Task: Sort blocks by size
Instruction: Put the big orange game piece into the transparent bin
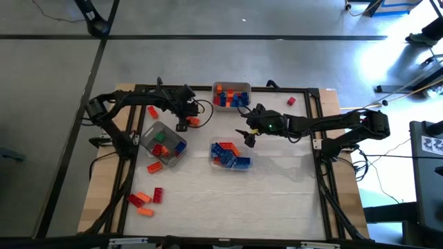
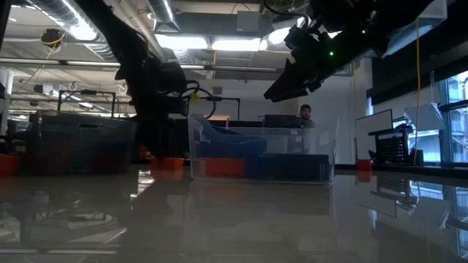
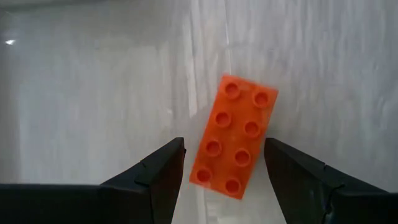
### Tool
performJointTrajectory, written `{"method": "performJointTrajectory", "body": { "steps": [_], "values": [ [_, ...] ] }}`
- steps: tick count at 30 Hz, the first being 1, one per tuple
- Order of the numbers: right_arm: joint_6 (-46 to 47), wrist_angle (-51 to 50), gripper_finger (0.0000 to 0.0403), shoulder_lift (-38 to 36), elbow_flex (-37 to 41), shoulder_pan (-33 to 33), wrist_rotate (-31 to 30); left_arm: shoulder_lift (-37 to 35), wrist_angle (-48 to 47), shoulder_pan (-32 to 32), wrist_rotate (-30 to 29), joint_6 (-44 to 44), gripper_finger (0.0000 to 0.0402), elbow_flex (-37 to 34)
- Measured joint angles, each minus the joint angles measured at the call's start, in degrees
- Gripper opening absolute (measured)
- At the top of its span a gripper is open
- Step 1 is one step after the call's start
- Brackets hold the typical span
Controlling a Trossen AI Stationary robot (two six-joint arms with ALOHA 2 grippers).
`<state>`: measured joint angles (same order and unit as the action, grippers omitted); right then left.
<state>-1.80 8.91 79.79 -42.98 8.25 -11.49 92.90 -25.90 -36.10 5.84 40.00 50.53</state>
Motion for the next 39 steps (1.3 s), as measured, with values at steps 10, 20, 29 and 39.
{"method": "performJointTrajectory", "body": {
  "steps": [10,20,29,39],
  "values": [
    [0.0,0.0,0.0331,0.0,0.0,0.0,0.0,3.6,5.3,0.0,0.4,-0.1,0.0205,-2.1],
    [0.0,0.0,0.0331,0.0,0.0,0.0,0.0,3.2,3.7,0.1,0.3,-6.0,0.0126,-1.7],
    [0.0,0.0,0.0331,0.0,0.0,0.0,0.0,-7.1,-0.9,3.8,-0.4,-14.1,0.0127,0.4],
    [0.0,0.0,0.0331,0.0,0.0,0.0,0.0,-13.3,14.6,15.9,9.3,-23.8,0.0131,0.6]
  ]
}}
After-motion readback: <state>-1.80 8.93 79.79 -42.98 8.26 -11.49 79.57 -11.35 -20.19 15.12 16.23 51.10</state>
